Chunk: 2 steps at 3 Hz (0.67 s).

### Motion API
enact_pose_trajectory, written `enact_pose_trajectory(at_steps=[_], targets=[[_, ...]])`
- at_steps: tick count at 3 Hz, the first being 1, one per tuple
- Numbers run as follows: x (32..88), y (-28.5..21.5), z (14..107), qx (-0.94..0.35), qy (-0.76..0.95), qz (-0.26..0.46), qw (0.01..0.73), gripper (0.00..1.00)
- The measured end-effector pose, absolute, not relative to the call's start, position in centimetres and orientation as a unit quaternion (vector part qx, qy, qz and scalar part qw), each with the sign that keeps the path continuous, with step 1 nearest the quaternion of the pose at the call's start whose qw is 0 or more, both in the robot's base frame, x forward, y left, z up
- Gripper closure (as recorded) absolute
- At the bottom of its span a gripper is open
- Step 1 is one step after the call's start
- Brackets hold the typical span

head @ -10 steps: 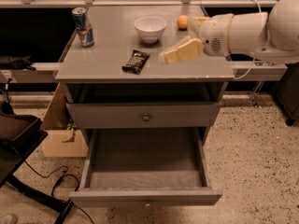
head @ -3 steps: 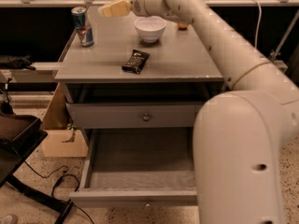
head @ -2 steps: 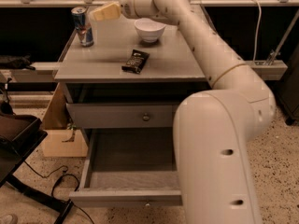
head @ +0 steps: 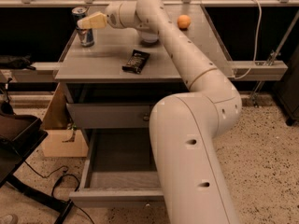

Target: Place redbull can into middle drawer

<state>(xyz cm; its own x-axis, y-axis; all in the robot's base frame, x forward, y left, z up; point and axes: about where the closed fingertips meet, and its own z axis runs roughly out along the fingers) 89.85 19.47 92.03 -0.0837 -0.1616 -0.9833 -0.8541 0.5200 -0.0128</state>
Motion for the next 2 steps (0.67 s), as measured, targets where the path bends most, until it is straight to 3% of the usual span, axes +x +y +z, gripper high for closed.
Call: enact_pose_trajectory(at_steps=[2], targets=[[90.6, 23.5, 93.2, -0.333, 0.62, 0.372, 0.606, 0.0]])
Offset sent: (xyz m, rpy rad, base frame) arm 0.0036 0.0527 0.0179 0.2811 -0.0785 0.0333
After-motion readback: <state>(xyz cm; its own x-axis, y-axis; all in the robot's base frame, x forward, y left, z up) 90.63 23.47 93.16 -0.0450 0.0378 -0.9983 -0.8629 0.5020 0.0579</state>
